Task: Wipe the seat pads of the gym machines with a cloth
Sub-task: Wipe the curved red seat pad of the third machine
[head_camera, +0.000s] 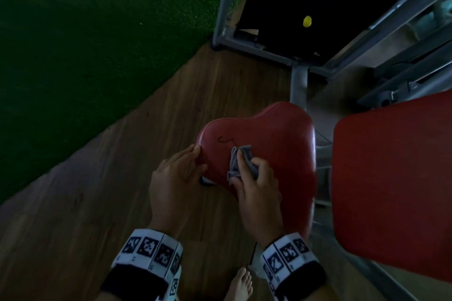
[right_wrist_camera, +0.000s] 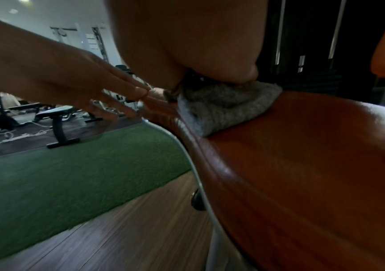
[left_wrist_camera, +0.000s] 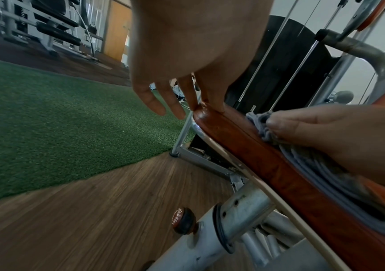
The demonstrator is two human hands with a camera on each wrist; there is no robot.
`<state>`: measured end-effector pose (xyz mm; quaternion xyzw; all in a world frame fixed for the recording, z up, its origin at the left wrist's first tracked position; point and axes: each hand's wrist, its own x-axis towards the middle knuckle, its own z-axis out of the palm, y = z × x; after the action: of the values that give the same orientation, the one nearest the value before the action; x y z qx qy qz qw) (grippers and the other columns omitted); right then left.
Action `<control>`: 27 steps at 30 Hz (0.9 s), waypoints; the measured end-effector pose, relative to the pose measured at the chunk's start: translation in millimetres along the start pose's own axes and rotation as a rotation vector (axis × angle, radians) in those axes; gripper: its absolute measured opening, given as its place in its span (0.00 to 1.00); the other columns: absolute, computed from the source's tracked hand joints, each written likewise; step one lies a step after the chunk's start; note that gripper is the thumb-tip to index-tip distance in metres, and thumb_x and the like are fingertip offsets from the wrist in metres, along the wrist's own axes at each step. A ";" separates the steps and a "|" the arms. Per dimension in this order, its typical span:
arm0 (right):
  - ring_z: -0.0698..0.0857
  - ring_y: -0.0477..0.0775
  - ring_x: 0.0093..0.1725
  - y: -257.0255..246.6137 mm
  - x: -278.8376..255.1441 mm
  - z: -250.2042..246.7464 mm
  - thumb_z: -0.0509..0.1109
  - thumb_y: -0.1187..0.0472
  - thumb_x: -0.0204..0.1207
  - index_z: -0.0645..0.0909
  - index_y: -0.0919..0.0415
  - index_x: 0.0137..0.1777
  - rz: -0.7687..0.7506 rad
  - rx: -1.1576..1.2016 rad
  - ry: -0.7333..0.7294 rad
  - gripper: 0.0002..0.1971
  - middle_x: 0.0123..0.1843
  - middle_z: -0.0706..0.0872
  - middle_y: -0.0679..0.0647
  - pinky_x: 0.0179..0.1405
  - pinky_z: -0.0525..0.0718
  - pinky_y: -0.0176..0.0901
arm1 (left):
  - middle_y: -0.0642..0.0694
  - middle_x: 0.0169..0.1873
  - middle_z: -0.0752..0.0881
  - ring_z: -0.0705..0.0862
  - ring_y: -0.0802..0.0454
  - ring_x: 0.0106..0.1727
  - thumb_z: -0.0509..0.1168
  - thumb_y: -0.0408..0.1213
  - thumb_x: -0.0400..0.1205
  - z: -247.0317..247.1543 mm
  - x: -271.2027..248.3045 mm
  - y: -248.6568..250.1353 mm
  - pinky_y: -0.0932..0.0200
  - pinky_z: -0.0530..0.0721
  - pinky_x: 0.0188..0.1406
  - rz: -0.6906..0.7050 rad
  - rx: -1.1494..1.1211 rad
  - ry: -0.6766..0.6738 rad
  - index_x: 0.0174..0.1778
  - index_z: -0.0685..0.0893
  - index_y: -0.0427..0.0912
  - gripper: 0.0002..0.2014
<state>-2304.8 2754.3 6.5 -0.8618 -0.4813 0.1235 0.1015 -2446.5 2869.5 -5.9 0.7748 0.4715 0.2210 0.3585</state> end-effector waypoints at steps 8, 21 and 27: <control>0.71 0.51 0.63 -7.5 18.1 -5.5 0.47 0.41 0.81 0.57 0.42 0.83 0.007 0.041 0.009 0.29 0.68 0.65 0.49 0.58 0.81 0.51 | 0.54 0.61 0.87 0.85 0.59 0.56 0.73 0.45 0.76 -3.0 2.4 2.5 0.57 0.84 0.52 -0.016 0.043 -0.005 0.63 0.87 0.51 0.18; 0.71 0.48 0.60 -12.5 21.7 -6.5 0.49 0.42 0.81 0.59 0.41 0.82 -0.002 0.042 0.002 0.28 0.66 0.66 0.48 0.59 0.80 0.49 | 0.54 0.62 0.86 0.85 0.55 0.57 0.72 0.46 0.77 -3.4 2.7 0.3 0.51 0.83 0.55 -0.028 0.054 -0.031 0.64 0.86 0.51 0.18; 0.71 0.50 0.60 -12.9 16.9 -3.3 0.50 0.43 0.82 0.60 0.43 0.82 -0.040 0.036 -0.003 0.28 0.67 0.67 0.49 0.59 0.79 0.50 | 0.53 0.62 0.87 0.85 0.57 0.60 0.73 0.44 0.78 -3.3 4.1 -2.2 0.64 0.70 0.61 -0.025 0.027 -0.043 0.63 0.87 0.49 0.17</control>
<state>-2305.7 2775.2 11.5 -0.8500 -0.4962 0.1315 0.1185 -2448.1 2874.9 -5.4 0.7781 0.4764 0.1931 0.3609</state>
